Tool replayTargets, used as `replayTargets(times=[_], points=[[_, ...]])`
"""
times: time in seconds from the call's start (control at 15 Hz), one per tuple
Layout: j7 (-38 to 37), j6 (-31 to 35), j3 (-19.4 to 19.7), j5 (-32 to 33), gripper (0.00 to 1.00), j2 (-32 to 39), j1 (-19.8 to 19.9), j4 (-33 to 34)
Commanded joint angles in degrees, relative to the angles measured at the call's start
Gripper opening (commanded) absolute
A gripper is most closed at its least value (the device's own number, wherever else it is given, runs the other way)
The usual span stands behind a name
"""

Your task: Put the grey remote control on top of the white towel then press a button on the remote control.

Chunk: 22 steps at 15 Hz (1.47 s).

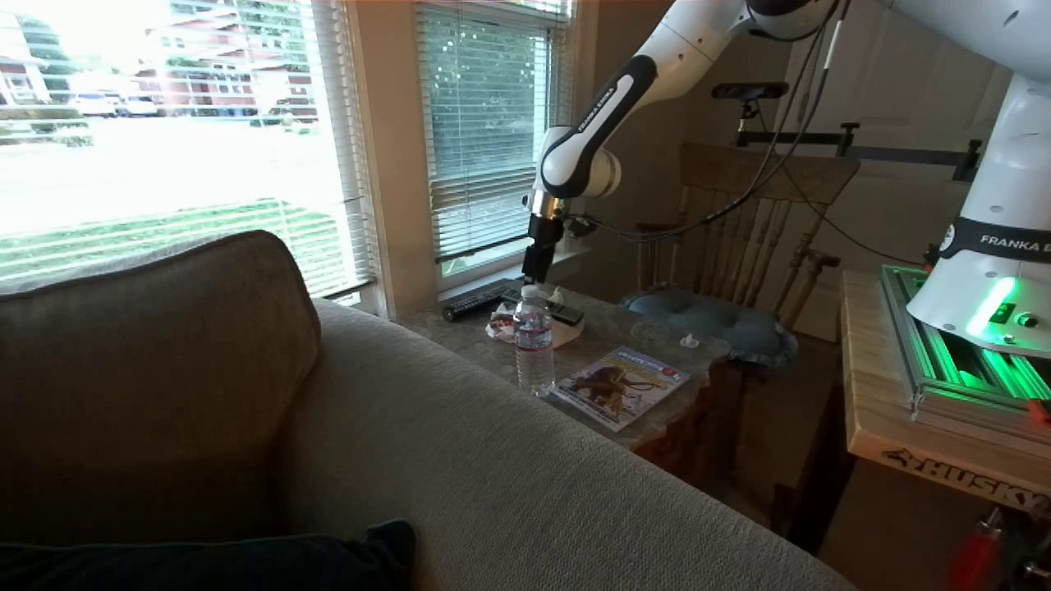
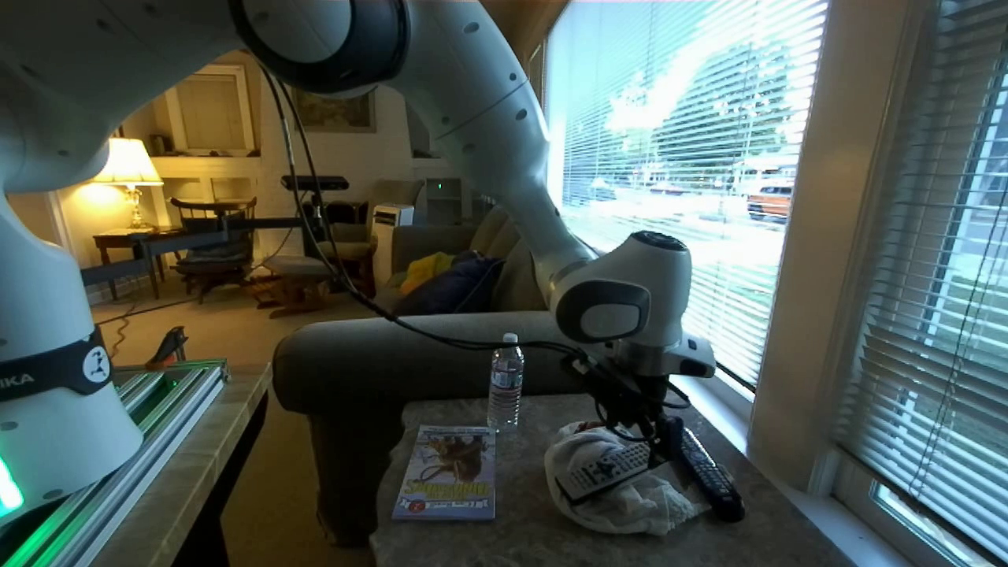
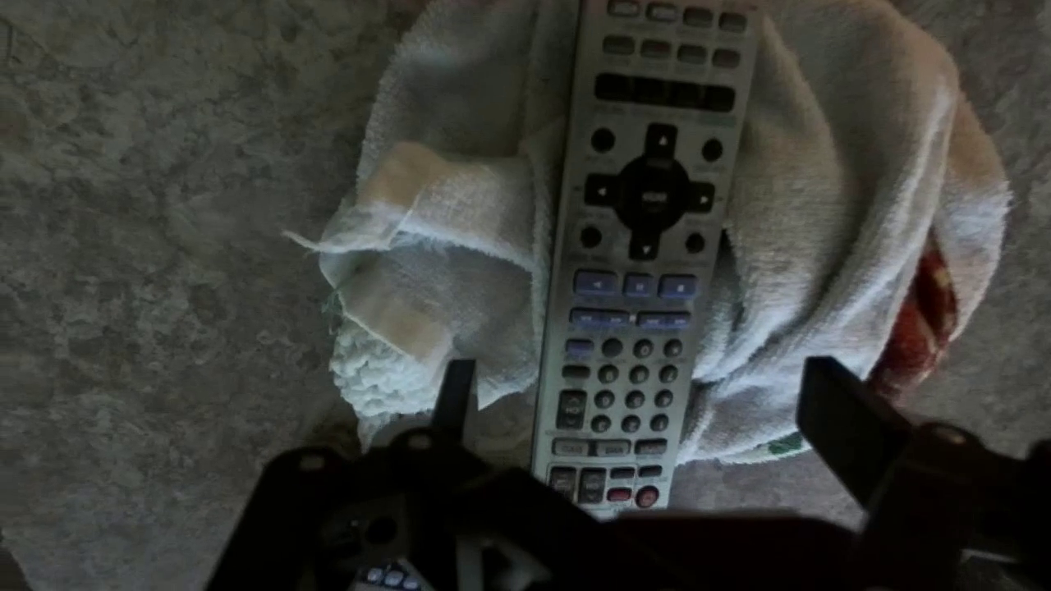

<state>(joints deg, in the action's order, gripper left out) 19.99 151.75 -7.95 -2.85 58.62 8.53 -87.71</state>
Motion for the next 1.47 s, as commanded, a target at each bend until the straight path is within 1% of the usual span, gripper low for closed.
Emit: replayTargets(times=[0.0,0.2,0.33,0.4,0.47,0.67,0.8,0.87,1.07,1.2,1.27,1.4], points=[[-2.17,-3.41,2.84,2.36,1.00,-2.04,-1.73,0.43],[-5.35,-7.48,7.48,2.88,1.00,-4.03,-2.19,1.39],[-5.89,-9.30,8.54,2.11,1.00,-5.17,-0.95,2.38],[-3.73,-6.55,6.95,1.71,1.00,-3.82,-0.60,1.57],[-3.88,-7.31,7.58,1.72,1.00,-4.39,-0.18,1.97],[-4.07,-8.11,7.86,1.65,1.00,-5.14,0.24,2.06],[-1.23,-6.59,5.72,0.93,1.00,-6.31,1.43,-0.74],[1.87,-5.02,4.11,1.04,1.00,-6.90,2.30,-2.27],[7.34,-3.24,1.82,2.16,1.00,-7.78,3.06,-4.63],[8.34,-3.40,1.45,2.46,1.00,-8.36,2.74,-5.74],[6.60,-3.75,1.97,2.08,1.00,-8.86,2.09,-6.43],[5.20,-3.71,1.61,1.12,1.00,-9.92,1.98,-7.87]])
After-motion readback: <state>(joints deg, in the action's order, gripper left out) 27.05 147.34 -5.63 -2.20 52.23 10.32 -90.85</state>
